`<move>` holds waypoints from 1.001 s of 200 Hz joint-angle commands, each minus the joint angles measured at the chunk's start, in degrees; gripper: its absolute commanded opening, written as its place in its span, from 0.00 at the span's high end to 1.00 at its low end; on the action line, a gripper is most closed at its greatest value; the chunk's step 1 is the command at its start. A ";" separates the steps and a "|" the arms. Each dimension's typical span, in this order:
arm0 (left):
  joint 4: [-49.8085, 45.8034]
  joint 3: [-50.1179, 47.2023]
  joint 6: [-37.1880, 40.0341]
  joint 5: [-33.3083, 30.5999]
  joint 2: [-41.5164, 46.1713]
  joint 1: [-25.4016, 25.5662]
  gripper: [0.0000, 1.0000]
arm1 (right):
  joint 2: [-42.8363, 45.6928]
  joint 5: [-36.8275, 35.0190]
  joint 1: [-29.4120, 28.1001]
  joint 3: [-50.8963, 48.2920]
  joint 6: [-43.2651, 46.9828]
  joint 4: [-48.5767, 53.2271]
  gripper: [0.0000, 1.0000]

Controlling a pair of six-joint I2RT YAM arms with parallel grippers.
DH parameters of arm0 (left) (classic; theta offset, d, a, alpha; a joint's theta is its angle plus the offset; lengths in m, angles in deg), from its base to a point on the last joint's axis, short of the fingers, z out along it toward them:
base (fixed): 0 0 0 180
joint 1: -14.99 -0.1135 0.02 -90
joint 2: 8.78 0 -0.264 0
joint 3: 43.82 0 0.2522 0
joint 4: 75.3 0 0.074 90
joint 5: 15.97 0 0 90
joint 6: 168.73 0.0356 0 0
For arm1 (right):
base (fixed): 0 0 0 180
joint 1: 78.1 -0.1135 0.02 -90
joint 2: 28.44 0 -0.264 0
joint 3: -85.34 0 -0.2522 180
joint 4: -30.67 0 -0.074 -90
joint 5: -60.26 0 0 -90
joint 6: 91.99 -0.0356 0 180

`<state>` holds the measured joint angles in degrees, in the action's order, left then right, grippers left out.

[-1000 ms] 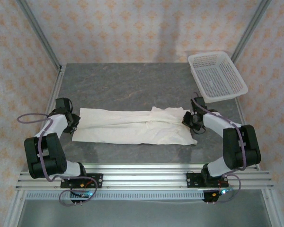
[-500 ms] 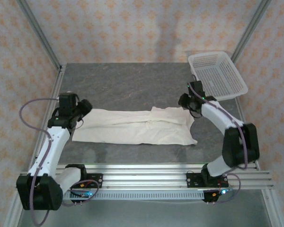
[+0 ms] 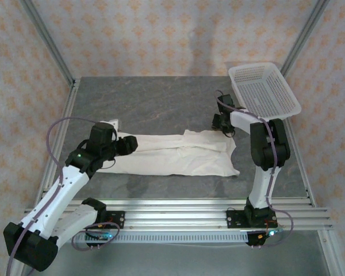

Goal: Fold the inside-out t-shirt
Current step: Smooth out the T-shirt at the center of the table.

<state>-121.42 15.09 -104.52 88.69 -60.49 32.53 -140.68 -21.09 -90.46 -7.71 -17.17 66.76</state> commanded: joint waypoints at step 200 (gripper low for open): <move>3.73 0.10 1.57 6.74 -3.41 1.22 0.26 | 7.01 -1.79 -1.24 -0.24 2.67 8.38 0.58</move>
<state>-120.83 15.09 -105.04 88.56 -64.82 32.66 -130.39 -20.35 -91.57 -11.34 -17.24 70.95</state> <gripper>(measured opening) 0.673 0.419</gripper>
